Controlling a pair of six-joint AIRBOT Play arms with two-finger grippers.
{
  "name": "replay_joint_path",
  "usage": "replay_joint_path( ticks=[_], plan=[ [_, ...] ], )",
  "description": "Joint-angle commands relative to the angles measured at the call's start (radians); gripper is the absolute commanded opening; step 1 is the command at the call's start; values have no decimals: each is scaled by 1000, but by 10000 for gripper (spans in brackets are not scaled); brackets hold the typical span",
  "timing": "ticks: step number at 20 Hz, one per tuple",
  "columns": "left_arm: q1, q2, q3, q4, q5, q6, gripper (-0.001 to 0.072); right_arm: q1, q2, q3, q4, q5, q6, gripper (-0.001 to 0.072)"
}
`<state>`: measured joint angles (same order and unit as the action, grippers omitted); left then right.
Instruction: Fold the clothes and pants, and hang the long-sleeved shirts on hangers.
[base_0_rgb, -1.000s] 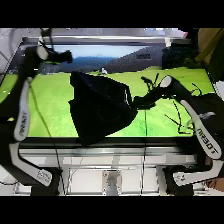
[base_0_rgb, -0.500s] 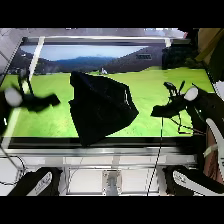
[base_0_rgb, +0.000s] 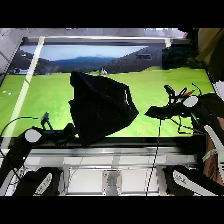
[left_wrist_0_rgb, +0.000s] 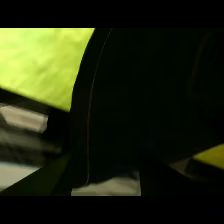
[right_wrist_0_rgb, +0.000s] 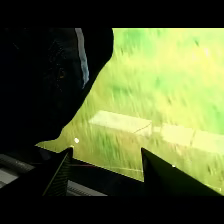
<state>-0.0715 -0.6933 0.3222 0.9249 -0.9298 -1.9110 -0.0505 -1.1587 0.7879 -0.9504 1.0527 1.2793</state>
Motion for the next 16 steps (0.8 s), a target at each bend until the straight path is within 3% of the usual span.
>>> replay_joint_path(
  ticks=[1,2,3,4,8,12,16],
  plan=[
    [-58,-16,-22,-68,-74,-12,431,-1,-1,-3,34,-19,-16,478],
    [-74,-16,-22,-108,-74,-12,466,-1,-1,-3,34,-19,-16,478],
    [-94,-16,-22,-143,-73,-12,568,-1,-1,-3,34,-19,-17,478],
    [-119,-16,-22,-148,-77,-16,604,-1,0,-3,34,-20,-18,478],
    [-240,-16,-68,-156,-27,-182,604,-1,-1,-3,33,-24,-18,478],
    [-379,-22,-77,-170,251,-272,603,-1,-1,-3,33,-25,-18,478],
    [-508,-135,-77,-171,404,-340,601,-1,0,-3,33,-25,-18,478]
  ],
)
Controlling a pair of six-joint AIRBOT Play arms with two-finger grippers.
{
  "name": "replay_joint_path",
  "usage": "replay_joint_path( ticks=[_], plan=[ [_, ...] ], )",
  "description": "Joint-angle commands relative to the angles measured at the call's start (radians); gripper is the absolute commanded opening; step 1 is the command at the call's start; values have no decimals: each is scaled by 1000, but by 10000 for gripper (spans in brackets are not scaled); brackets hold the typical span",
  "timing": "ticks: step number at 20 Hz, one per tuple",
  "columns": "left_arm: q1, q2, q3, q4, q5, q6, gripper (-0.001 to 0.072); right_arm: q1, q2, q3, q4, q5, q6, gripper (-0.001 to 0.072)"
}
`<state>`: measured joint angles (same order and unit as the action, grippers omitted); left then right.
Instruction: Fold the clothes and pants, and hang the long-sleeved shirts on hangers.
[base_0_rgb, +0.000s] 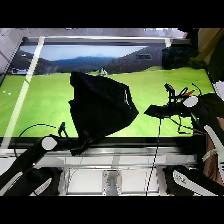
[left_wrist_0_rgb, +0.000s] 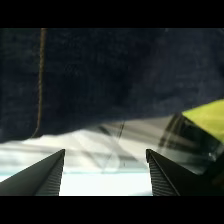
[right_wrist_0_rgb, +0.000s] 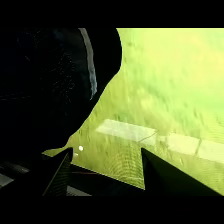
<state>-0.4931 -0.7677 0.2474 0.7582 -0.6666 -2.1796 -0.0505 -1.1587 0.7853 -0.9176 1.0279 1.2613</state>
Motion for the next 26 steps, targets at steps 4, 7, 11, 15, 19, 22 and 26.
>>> replay_joint_path(
  ticks=[4,7,11,15,19,22,26],
  plan=[
    [-133,-103,-3,-3,172,-140,540,-1,0,0,-3,1,0,478],
    [-111,-84,-3,57,293,-140,480,-1,0,0,-3,0,0,477],
    [-65,-83,-3,88,263,-140,482,-1,0,0,-3,0,0,477],
    [-24,-83,-3,209,219,-197,482,-1,0,0,-3,0,0,477],
    [97,-83,-3,351,170,-200,482,-1,0,0,-3,0,0,477],
    [283,-83,-1,351,229,-158,481,-1,0,0,-2,-2,0,477],
    [441,-83,71,346,204,35,481,-1,0,0,5,-3,1,477]
  ],
)
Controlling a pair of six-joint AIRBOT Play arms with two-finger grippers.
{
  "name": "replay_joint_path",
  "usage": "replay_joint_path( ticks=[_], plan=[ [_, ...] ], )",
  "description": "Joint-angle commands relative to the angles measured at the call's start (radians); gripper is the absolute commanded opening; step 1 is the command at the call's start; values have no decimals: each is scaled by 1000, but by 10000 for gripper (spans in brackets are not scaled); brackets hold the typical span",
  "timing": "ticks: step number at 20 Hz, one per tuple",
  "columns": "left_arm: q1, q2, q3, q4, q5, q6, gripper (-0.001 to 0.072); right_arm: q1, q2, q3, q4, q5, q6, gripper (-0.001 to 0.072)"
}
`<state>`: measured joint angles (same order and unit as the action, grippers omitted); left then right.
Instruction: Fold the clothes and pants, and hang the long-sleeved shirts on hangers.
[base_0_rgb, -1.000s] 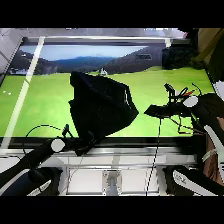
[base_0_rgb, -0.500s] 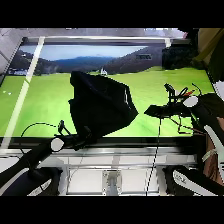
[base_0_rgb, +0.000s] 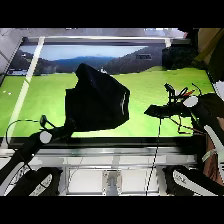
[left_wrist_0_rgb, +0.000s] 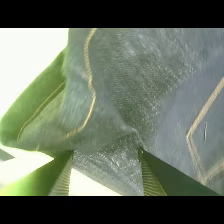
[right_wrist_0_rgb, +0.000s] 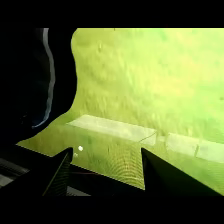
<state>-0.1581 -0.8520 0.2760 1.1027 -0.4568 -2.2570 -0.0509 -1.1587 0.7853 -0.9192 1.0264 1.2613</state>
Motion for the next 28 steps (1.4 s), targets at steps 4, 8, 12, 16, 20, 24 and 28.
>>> replay_joint_path(
  ticks=[4,8,12,16,20,24,28],
  plan=[
    [137,89,109,34,-176,105,480,22,11,-3,124,53,-46,478],
    [267,373,85,283,-562,-72,481,151,94,-154,250,-100,-47,484],
    [332,589,-58,221,-495,-161,480,279,135,-352,482,-354,-40,685],
    [331,513,-211,34,-196,-139,482,345,70,-339,554,-430,-47,682],
    [331,323,-205,-81,-61,51,482,398,-68,-262,557,-415,-52,680],
    [332,132,-177,-300,-37,320,484,428,-140,-179,548,-413,-84,680],
    [332,-5,-86,-378,-16,458,485,428,-145,-168,542,-413,-93,680]
  ],
)
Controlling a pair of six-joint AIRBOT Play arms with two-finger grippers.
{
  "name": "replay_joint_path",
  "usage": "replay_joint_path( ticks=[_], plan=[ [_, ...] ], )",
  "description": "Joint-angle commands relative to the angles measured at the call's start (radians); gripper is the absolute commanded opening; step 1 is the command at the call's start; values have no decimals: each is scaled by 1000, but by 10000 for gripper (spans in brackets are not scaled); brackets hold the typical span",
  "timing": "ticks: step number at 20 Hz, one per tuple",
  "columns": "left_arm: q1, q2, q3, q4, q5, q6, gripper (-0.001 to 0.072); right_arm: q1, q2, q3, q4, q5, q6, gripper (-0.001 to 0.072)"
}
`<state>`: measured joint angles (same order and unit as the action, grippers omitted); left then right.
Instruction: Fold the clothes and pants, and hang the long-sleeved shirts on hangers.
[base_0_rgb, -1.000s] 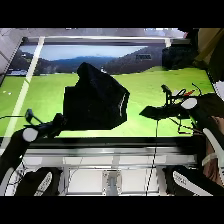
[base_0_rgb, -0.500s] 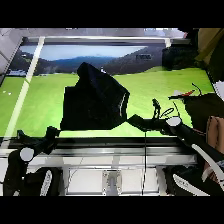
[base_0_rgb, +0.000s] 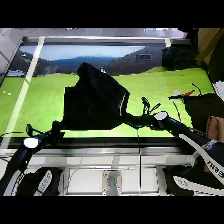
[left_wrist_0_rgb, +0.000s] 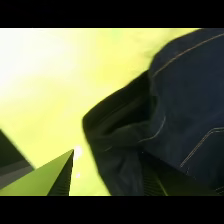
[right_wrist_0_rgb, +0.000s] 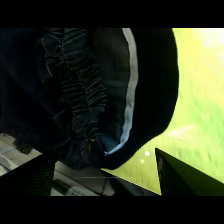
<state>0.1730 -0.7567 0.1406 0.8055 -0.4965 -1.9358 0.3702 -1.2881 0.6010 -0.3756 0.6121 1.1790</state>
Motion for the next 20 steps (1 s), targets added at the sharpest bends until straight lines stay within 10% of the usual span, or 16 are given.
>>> replay_joint_path(
  ticks=[1,4,6,16,20],
  plan=[
    [1,-129,69,-81,22,148,485,6,-16,16,-2,6,-11,680],
    [1,-182,125,-81,8,148,434,6,-16,16,-2,6,-11,680],
    [1,-185,140,-81,6,150,26,6,-16,16,-2,20,-11,680],
    [1,-184,146,-81,-47,203,24,6,-93,16,-4,19,-2,678],
    [1,-184,146,-81,-47,250,23,6,-143,17,106,-85,-19,493]
  ],
)
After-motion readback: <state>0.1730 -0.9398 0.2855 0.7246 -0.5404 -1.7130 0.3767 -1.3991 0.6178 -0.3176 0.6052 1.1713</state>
